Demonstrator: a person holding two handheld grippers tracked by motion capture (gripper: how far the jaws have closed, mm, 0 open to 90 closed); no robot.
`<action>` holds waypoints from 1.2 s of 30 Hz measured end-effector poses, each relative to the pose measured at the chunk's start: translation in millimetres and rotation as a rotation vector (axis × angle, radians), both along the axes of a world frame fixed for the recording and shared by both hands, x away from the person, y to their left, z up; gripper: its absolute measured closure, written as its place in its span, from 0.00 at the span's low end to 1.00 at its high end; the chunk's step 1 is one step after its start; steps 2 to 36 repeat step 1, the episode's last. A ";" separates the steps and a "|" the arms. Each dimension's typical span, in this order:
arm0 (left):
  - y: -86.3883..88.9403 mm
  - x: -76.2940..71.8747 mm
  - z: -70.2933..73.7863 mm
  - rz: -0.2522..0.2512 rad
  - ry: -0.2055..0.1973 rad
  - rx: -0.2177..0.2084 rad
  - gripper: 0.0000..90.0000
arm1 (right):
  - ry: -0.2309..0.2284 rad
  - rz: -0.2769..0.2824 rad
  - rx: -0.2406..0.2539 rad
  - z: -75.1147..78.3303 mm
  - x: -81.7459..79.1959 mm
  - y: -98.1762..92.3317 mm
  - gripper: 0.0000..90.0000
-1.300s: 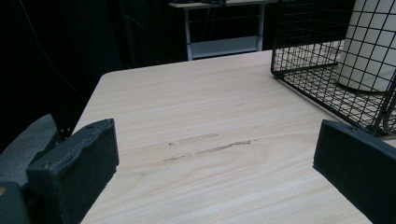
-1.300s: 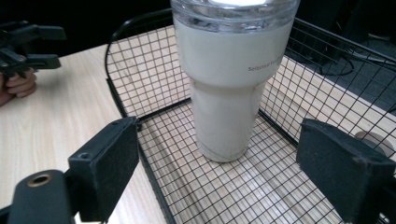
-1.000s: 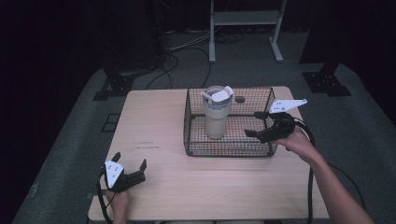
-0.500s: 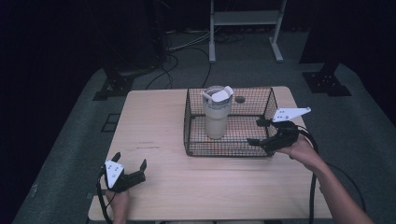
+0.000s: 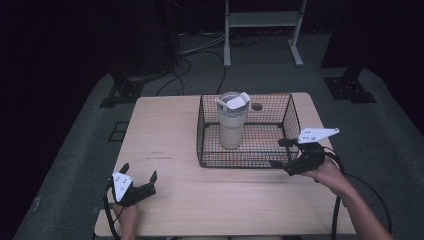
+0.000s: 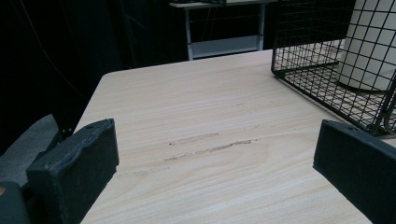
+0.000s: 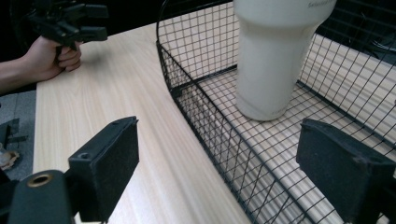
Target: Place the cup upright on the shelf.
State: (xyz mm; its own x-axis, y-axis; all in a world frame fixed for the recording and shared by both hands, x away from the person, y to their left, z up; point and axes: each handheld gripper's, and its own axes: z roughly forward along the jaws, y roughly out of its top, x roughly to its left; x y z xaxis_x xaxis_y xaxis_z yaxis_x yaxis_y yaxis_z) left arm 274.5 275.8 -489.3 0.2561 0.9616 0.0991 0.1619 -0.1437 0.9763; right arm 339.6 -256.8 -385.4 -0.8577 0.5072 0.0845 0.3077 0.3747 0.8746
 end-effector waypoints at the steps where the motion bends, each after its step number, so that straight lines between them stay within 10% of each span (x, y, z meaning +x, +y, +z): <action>1: 0.1 0.2 0.1 0.000 0.002 0.000 0.00 | 0.002 0.002 0.001 -2.0 -1.8 -1.1 0.14; 36: 0.1 0.2 0.1 0.000 0.002 0.000 0.00 | 0.002 0.002 0.001 -2.0 -1.8 -1.1 0.14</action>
